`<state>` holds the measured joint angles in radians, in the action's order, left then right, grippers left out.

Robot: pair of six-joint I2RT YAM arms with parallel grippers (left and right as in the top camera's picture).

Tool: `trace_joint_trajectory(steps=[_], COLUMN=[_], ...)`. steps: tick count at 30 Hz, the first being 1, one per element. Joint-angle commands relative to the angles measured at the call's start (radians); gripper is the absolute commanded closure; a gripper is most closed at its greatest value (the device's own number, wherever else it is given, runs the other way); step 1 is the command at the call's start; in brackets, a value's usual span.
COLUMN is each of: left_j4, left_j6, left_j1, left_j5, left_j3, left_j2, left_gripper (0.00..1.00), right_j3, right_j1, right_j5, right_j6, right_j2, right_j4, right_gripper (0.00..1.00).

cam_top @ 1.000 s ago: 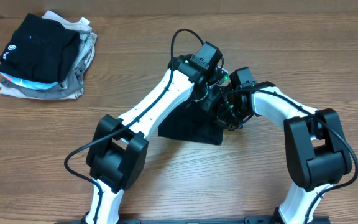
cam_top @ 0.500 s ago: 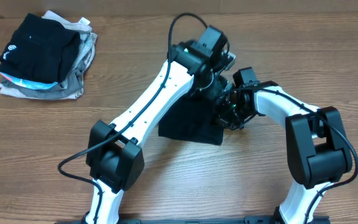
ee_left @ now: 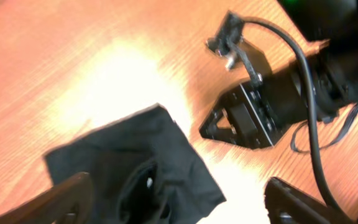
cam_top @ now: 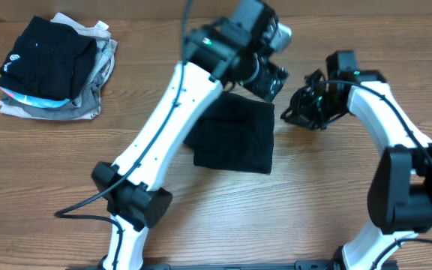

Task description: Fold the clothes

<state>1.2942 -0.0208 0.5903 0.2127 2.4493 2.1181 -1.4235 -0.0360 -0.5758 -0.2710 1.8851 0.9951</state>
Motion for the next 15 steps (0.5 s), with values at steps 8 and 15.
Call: trace_joint_trajectory(steps=[8,15], left_j4=[0.113,0.169], left_j6=[-0.145,-0.144], left_j1=[-0.304,-0.473], left_j5=[-0.003,-0.003], left_j3=[0.254,0.244], left_j2=[-0.009,-0.006], left_gripper=[0.0,0.01], right_j3=[-0.059,-0.058], right_j1=[-0.166,-0.359], right_j5=[-0.002,0.188], right_j6=[0.09,0.09], right_j2=[-0.043,-0.043], right_j4=[-0.015,-0.091], right_gripper=[0.65,0.41])
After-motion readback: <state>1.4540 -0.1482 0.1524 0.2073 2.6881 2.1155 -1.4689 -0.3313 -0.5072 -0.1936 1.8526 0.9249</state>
